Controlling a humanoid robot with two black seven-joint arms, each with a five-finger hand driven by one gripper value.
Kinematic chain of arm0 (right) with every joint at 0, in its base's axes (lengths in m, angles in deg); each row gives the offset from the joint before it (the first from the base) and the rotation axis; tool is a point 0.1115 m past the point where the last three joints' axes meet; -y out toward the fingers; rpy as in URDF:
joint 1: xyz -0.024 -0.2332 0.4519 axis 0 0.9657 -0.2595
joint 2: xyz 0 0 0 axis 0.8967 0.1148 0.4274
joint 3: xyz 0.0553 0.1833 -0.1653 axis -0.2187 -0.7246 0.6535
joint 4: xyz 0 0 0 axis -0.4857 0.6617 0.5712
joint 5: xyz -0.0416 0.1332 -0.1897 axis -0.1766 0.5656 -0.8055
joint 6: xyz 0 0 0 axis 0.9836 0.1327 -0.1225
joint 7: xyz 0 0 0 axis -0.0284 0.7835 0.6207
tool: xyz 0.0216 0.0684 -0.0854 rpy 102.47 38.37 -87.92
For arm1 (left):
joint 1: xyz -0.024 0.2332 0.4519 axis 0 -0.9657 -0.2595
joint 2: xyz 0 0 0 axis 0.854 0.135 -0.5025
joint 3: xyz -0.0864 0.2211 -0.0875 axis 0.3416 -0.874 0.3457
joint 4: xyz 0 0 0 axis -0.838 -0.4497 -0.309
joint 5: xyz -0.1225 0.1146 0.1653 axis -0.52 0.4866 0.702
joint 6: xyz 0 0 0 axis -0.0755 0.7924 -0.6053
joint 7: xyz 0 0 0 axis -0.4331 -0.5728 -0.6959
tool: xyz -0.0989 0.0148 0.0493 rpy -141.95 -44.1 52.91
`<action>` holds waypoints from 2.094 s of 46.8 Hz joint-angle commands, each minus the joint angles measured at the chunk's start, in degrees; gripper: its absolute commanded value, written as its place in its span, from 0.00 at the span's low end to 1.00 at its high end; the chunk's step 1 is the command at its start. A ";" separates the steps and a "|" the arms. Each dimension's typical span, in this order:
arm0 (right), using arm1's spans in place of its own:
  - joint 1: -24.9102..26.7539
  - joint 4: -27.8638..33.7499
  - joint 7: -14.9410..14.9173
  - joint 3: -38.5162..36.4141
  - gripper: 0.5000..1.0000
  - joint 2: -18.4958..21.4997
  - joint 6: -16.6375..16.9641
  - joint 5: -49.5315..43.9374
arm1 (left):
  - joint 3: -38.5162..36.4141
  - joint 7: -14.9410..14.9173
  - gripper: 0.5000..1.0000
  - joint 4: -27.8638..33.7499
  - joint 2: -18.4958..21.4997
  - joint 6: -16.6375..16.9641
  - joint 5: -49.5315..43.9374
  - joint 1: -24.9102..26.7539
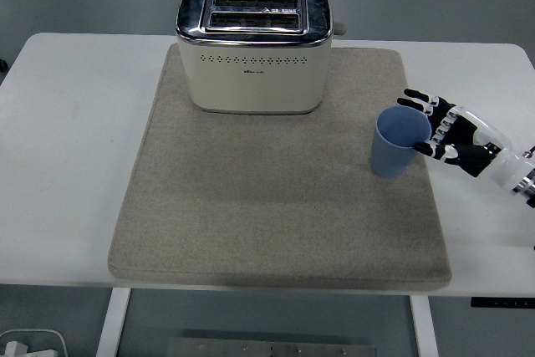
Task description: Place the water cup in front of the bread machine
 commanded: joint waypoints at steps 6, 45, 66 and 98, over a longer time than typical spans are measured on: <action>0.10 0.00 0.00 0.12 0.85 0.01 0.01 -1.60 | 0.00 0.00 1.00 0.00 0.00 -0.02 0.01 0.03; -0.96 0.00 0.00 0.21 0.85 3.43 0.01 -4.15 | 0.00 0.00 1.00 0.00 0.00 0.07 0.01 0.03; -3.24 0.61 0.00 0.21 0.86 5.28 -2.47 -5.03 | 0.00 0.00 1.00 0.00 0.00 -0.02 0.01 -0.06; -5.00 2.10 0.00 0.03 0.86 4.75 0.01 -4.85 | 0.00 0.00 1.00 0.00 0.00 -0.02 0.01 0.03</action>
